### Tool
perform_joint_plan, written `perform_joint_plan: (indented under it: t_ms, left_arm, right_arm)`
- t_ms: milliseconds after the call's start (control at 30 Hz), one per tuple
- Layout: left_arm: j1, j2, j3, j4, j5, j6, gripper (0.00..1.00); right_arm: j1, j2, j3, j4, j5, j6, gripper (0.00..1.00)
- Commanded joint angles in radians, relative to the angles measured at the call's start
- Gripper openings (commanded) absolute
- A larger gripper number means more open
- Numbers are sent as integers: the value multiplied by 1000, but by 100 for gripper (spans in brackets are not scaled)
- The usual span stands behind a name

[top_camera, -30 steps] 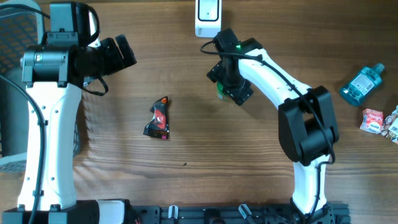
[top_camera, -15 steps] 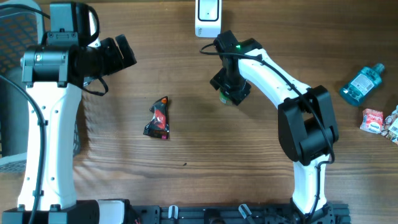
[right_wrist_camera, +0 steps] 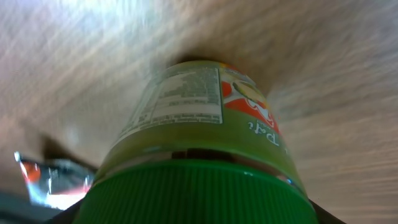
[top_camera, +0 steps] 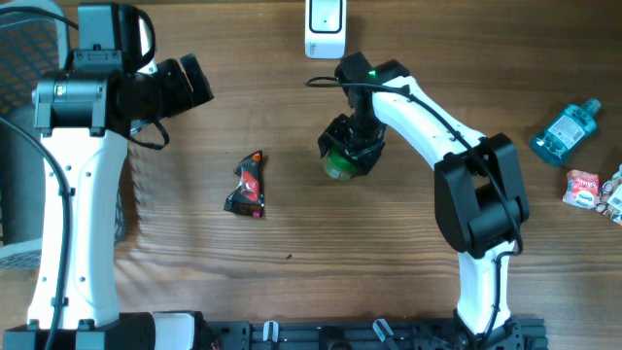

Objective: Scan the item barcode

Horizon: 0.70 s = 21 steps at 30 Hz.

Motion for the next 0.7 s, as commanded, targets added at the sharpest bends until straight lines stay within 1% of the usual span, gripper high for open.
perform_joint_plan:
  t_ms: [0,133,200,233,333,400,500,567,633,667]
  left_arm:
    - [5,6,-3,0,-17,-13,100]
    - [6,6,-3,0,-17,-12,100]
    - [6,6,-3,0,-17,-12,100]
    - [6,6,-3,0,-17,-13,100]
    - [6,6,-3,0,-17,-13,100]
    - [6,6,-3,0,-17,-13,100]
    - [6,6,-3,0,-17,-13,100]
    - [6,6,-3,0,-17,-12,100]
    - [5,6,-3,0,-17,-12,100]
    - [6,6,-3,0,-17,-12,100]
  right_arm:
    - [-35,16,14,-45,-162,-116,56]
    - [-80,16,14,-74,-321,-238,54]
    - [-99,16,14,-63,-284,-237,54]
    - [-103,16,14,-61,-256,-237,54]
    - [-108,16,14,-51,16,-171,55]
    - [-106,16,14,-42,132,-166,54]
    - [-106,16,14,-9,214,-165,54]
    - [-106,16,13,6,304,-124,54]
    - [-105,16,13,10,380,-97,56]
    - [-101,16,12,11,401,-87,59]
